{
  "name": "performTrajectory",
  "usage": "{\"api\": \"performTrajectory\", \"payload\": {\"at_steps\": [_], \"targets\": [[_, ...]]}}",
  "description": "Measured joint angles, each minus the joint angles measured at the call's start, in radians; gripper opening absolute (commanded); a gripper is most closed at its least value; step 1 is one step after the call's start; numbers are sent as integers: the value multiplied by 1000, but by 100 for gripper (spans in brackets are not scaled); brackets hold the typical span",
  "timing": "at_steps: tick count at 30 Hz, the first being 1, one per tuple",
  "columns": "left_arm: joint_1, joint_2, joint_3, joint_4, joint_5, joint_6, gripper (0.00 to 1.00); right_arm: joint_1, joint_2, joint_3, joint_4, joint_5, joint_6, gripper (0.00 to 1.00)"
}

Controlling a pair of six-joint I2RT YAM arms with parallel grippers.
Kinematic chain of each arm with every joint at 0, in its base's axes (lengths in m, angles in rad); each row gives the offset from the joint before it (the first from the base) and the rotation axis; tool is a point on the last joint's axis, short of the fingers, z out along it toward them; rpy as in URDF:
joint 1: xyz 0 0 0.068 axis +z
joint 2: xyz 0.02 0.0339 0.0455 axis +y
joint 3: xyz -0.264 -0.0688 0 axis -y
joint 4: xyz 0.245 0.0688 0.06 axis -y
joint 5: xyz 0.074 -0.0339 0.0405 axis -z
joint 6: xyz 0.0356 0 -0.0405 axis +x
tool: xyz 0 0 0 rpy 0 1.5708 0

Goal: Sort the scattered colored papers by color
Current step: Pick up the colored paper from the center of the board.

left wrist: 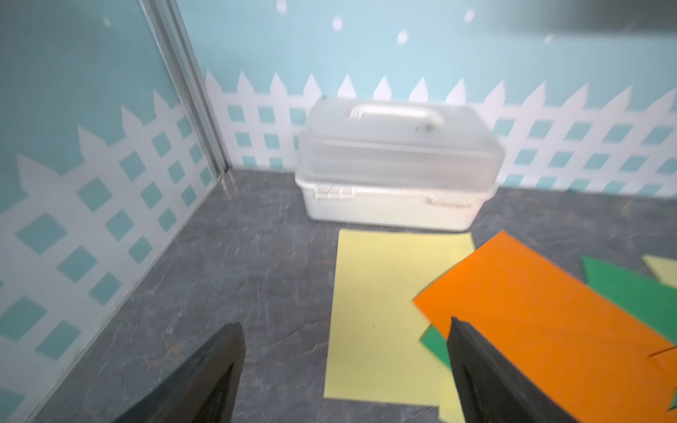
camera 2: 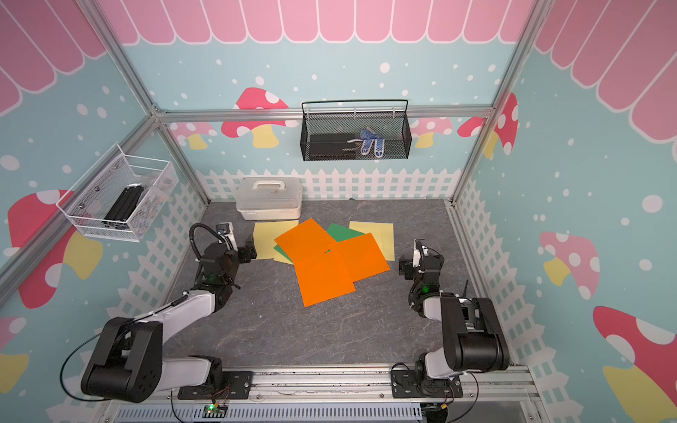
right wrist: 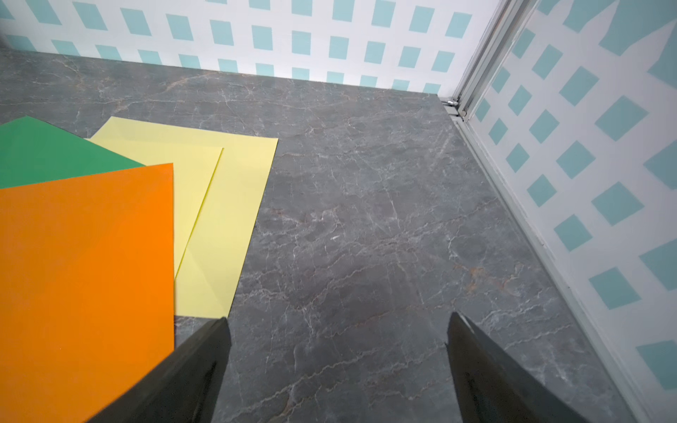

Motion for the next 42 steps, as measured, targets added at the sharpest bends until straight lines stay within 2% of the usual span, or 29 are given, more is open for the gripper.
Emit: {"api": "performTrajectory", "payload": {"at_steps": [5,8,11,16,20,24,26,36,37,40,42], "targets": [[-44,-34,178,-219,39,-105,84,39,-159,200,-237,36,40,92],[-73,-16,276,-351,97,-160,81,98,-203,366,-401,62,73,92],[-102,37,357,-460,162,-201,78,186,-182,532,-574,53,104,92],[-108,175,464,-607,238,-270,75,322,-67,717,-820,-10,173,81],[-109,289,545,-684,317,-317,70,376,-5,736,-946,-67,240,81],[-120,383,597,-723,402,-358,61,381,25,727,-996,-130,307,81],[-132,415,611,-738,434,-378,57,381,42,727,-1007,-155,328,78],[-208,455,614,-768,511,-437,49,383,145,727,-1051,-254,383,79],[-212,455,614,-770,514,-441,47,383,145,727,-1051,-262,387,77],[-224,451,604,-770,518,-452,36,383,145,727,-1053,-280,401,63],[-236,444,591,-774,520,-457,35,383,145,726,-1061,-287,404,51]]}}
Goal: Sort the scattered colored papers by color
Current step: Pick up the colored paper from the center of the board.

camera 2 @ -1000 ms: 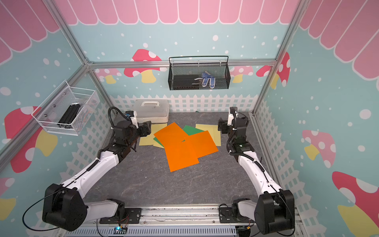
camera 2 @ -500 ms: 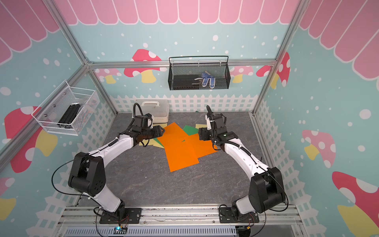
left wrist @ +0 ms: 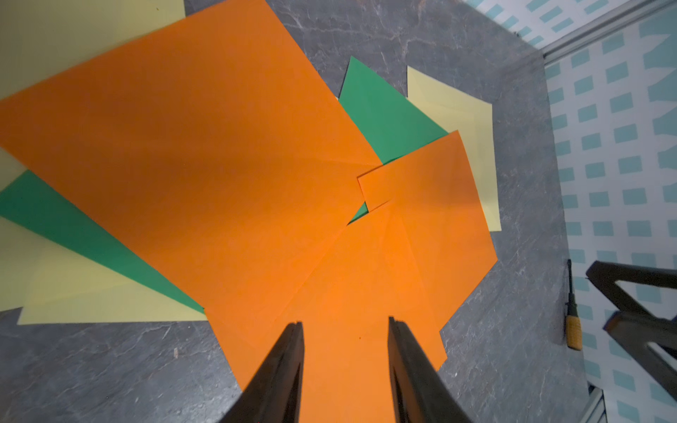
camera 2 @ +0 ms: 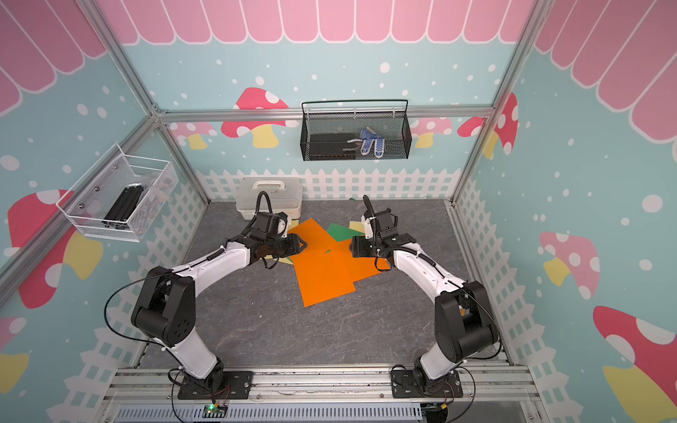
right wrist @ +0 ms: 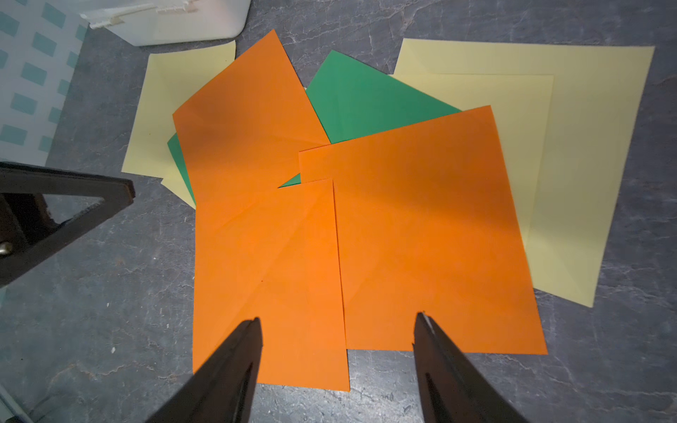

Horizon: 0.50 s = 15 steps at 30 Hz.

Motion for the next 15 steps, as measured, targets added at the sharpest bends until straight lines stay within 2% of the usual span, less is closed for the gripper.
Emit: {"api": "performTrajectory", "payload": {"at_steps": [1,2,4,11,15], "targets": [[-7,-3,-7,-1,0,0,43,0,0,-1,-3,-1,-1,51],[-13,-6,-13,-2,1,-5,50,0,0,-4,-5,-3,0,55],[-23,-8,-21,-7,2,-8,52,0,0,-15,-8,-8,4,60],[-85,-9,-37,-9,2,-22,51,0,13,-111,-1,-90,30,68],[-117,-10,-71,-7,4,-40,48,0,21,-172,16,-155,43,70]]}}
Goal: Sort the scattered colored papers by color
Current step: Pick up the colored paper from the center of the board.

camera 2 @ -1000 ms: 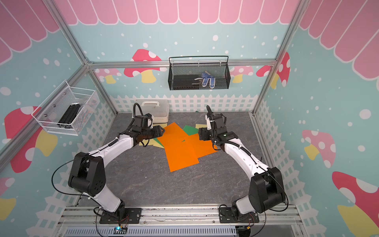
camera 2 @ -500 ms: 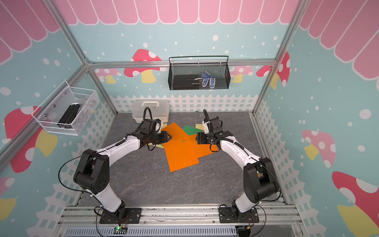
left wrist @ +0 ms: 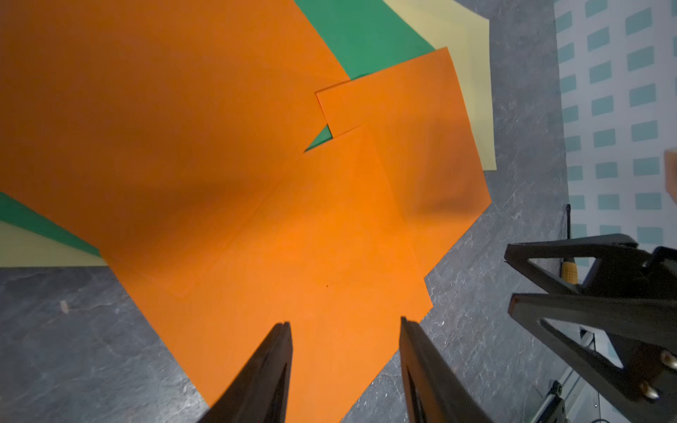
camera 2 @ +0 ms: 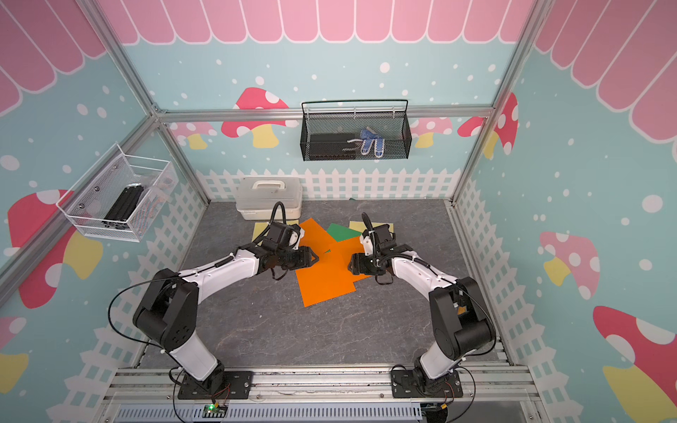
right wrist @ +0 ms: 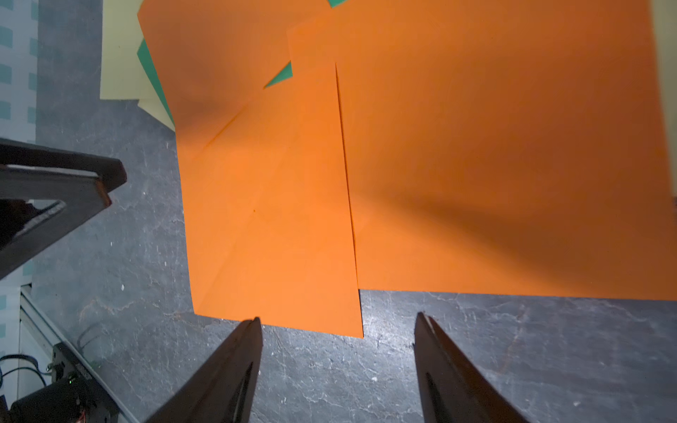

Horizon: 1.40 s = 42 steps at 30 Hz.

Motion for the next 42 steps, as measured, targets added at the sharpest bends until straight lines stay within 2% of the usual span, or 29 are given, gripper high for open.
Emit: {"api": "performTrajectory", "payload": {"at_steps": [10,19,31,42], "targets": [[-31,-18,-108,0,-3,-61,46,0,7,-22,63,-72,28,70],[-51,-43,-118,-1,-21,-81,46,-29,52,-75,146,-115,80,69],[-58,-47,-143,-23,-48,-82,45,-67,38,-187,211,-184,138,68],[-69,-17,-147,-26,-58,-82,44,-69,14,-295,360,-240,285,67]]}}
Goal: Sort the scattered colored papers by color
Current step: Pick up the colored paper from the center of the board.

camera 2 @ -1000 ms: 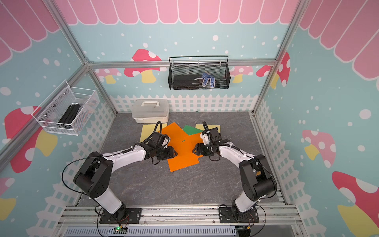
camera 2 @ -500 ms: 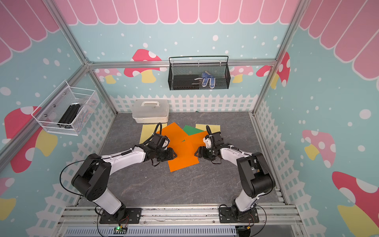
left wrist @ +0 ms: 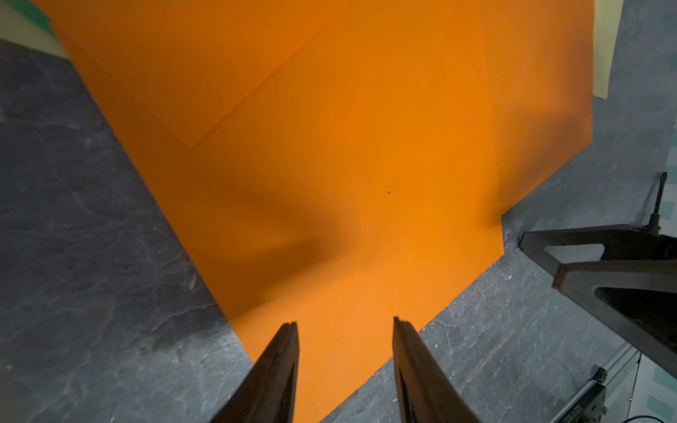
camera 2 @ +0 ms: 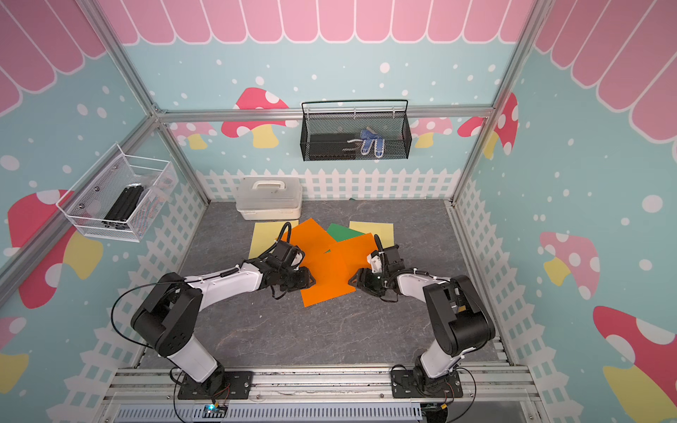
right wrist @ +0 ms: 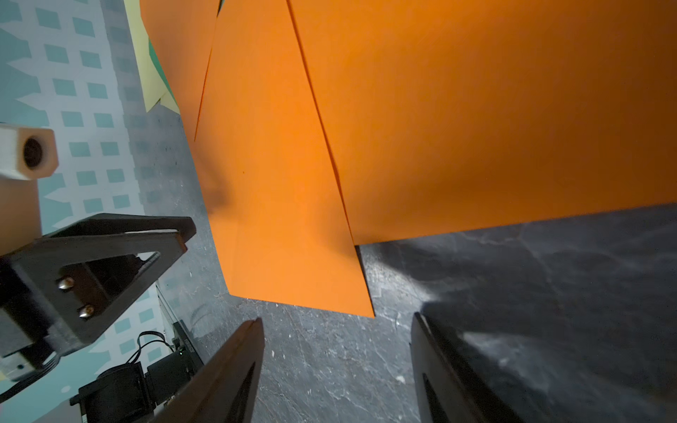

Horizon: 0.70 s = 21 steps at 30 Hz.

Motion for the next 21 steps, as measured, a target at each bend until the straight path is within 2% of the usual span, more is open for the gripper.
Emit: {"api": "performTrajectory", "payload": {"at_steps": [21], "targets": [[-16,59,10,5,0,0,44,-27,94,18,143,-106,56,65]]}}
